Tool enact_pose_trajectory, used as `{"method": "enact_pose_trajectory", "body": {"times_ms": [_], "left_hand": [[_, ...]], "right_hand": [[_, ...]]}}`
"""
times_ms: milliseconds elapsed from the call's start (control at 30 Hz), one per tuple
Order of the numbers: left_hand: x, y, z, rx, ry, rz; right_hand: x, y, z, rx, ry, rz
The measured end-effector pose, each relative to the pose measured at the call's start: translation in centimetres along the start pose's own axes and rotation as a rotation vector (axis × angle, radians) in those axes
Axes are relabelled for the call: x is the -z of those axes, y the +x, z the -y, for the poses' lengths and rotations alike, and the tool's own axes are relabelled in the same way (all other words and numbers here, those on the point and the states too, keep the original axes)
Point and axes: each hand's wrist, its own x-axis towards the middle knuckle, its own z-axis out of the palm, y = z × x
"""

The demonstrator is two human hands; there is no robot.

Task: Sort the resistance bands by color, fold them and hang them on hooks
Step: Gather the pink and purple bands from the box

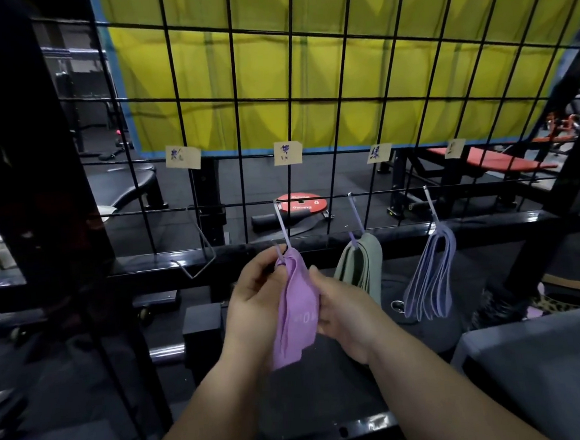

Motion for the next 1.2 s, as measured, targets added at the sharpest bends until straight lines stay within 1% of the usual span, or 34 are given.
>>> {"method": "enact_pose_trajectory", "body": {"times_ms": [67, 133, 267, 333, 467, 567, 667, 800, 933, 1100, 1200], "left_hand": [[0.0, 0.1, -0.4, 0.018, -0.035, 0.014], [0.1, 0.3, -0.8, 0.014, -0.052, 0.016], [0.1, 0.9, -1.1, 0.014, -0.044, -0.035], [0.2, 1.0, -1.3, 0.024, -0.062, -0.039], [0.4, 0.9, -1.7, 0.004, -0.022, -0.026], [0.6, 0.8, -2.0, -0.008, -0.019, -0.003], [0.9, 0.7, -2.2, -0.026, 0.040, 0.017], [1.2, 1.0, -2.0, 0.000, 0.046, -0.025], [1.5, 1.0, -1.9, -0.022, 0.033, -0.025], [1.5, 0.8, -2.1, -0.054, 0.047, -0.017], [1.6, 1.1, -2.0, -0.042, 0.032, -0.014]], "right_hand": [[0.0, 0.1, 0.0, -0.017, 0.023, -0.057], [-0.1, 0.3, 0.0, -0.019, -0.033, -0.091], [-0.6, 0.3, 0.2, -0.034, -0.099, -0.092], [-0.8, 0.5, 0.5, -0.036, -0.072, -0.083], [-1.1, 0.6, 1.5, -0.063, -0.041, -0.059], [-1.6, 0.7, 2.1, -0.085, -0.020, -0.082], [-2.0, 0.9, 2.5, -0.102, 0.008, -0.102], [-2.7, 1.0, 3.1, -0.107, 0.022, -0.136], [-2.7, 1.2, 3.4, -0.129, 0.022, -0.157], [-2.7, 1.1, 3.2, -0.134, 0.062, -0.108], [-2.8, 0.9, 3.1, -0.109, 0.026, -0.089]]}}
